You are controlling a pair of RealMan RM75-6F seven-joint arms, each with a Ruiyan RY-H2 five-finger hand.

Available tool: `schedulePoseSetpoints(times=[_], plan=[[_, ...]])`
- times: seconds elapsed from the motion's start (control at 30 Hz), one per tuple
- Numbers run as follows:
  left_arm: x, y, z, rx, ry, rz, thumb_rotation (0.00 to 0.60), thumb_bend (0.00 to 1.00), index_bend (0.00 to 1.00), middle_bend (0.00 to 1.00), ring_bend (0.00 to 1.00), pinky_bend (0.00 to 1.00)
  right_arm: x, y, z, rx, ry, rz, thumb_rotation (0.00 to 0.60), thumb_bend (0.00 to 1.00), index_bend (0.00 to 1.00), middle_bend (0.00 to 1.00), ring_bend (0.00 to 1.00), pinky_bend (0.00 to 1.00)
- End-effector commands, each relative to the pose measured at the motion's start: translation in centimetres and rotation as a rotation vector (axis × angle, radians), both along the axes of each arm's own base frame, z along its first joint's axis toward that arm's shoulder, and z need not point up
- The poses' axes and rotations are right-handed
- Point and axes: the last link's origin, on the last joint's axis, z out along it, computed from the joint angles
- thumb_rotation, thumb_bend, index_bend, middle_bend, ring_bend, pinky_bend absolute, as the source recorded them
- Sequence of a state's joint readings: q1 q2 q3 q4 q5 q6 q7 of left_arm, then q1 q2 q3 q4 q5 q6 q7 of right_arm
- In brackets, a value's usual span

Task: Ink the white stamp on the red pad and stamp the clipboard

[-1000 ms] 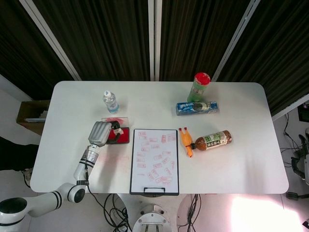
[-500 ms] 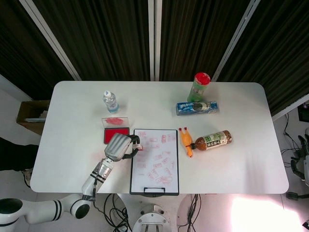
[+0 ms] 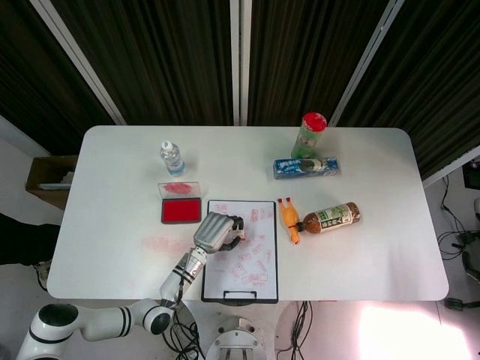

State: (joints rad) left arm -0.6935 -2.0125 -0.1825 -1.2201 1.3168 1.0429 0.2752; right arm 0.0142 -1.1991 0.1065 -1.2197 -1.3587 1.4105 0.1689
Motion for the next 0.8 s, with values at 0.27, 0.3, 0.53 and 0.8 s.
schedulePoseSetpoints(times=[0.27,0.3,0.53,0.8], plan=[[0.3,1.0,-1.0,0.006,0.011,0.036,0.6,0.49,0.61,0.63,0.63,0.73,-0.2,-0.2,0.3,0.001,0.003,-0.006,0.6,0.35,0.0,0.0,0.0,0.0],[0.2,1.0,-1.1,0.001,0.008,0.043,0.6,0.49,0.61,0.63,0.63,0.73,-0.2,-0.3,0.3,0.0,0.003,-0.006,0.6,0.35,0.0,0.0,0.0,0.0],[-0.1,0.7,-1.8,-0.002,0.025,0.034,0.6,0.5,0.62,0.63,0.63,0.73,-0.4,-0.4,0.3,0.004,-0.015,-0.017,0.6,0.35,0.0,0.0,0.0,0.0],[-0.6,0.5,-2.1,0.013,0.054,0.017,0.6,0.5,0.62,0.63,0.63,0.73,-0.5,-0.3,0.4,0.002,-0.011,-0.019,0.6,0.35,0.0,0.0,0.0,0.0]])
